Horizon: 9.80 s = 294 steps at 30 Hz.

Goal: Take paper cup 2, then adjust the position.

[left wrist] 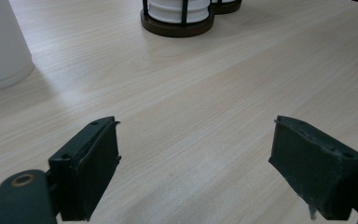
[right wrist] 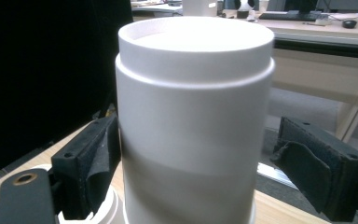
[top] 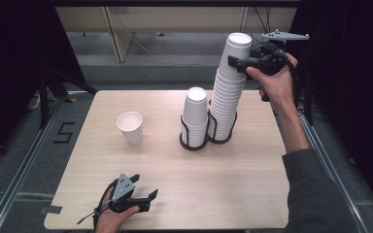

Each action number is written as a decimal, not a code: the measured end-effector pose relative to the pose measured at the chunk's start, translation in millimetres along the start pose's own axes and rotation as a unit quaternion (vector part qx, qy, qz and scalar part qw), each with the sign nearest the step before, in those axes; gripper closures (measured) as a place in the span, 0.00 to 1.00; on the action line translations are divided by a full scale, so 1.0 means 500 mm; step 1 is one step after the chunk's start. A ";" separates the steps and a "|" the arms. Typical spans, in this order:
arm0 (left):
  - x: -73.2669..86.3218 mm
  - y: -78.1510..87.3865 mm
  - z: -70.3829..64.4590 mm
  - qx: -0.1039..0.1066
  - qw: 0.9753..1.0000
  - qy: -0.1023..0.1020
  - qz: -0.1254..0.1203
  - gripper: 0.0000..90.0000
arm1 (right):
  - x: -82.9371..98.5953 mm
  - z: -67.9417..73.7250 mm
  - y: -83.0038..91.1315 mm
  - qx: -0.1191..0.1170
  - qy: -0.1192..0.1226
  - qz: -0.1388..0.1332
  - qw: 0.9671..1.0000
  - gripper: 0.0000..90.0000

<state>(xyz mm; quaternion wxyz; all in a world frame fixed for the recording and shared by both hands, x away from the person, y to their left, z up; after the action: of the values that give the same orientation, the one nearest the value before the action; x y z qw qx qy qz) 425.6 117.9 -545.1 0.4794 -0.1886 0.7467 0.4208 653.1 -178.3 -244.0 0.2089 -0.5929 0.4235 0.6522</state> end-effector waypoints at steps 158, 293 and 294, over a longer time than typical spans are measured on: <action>-0.019 0.000 -0.015 0.023 0.999 0.003 -0.041 0.16 | 0.420 0.479 -0.044 -0.243 0.015 0.047 0.969 0.23; -0.040 -0.005 -0.099 0.119 0.958 -0.252 0.064 0.15 | 0.425 0.519 0.070 -0.348 0.321 0.230 0.851 0.22; -0.041 -0.004 -0.098 0.117 0.956 -0.259 0.067 0.15 | 0.427 0.522 0.070 -0.351 0.329 0.233 0.845 0.22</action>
<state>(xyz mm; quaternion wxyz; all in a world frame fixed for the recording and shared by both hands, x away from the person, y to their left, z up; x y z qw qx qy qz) 409.1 74.6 -519.0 0.6459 0.0349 0.6518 0.3959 425.6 -37.9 -452.7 -0.3231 -0.6908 0.3354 0.5531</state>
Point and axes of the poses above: each handheld gripper's, and its own axes: y roughly backward along the jaws, x roughly out of its underside, z roughly to its left, the point moved 9 cm from there along -y, roughly forward along the jaws, and after that the axes turned 8 degrees about y, right-handed, at the moved point
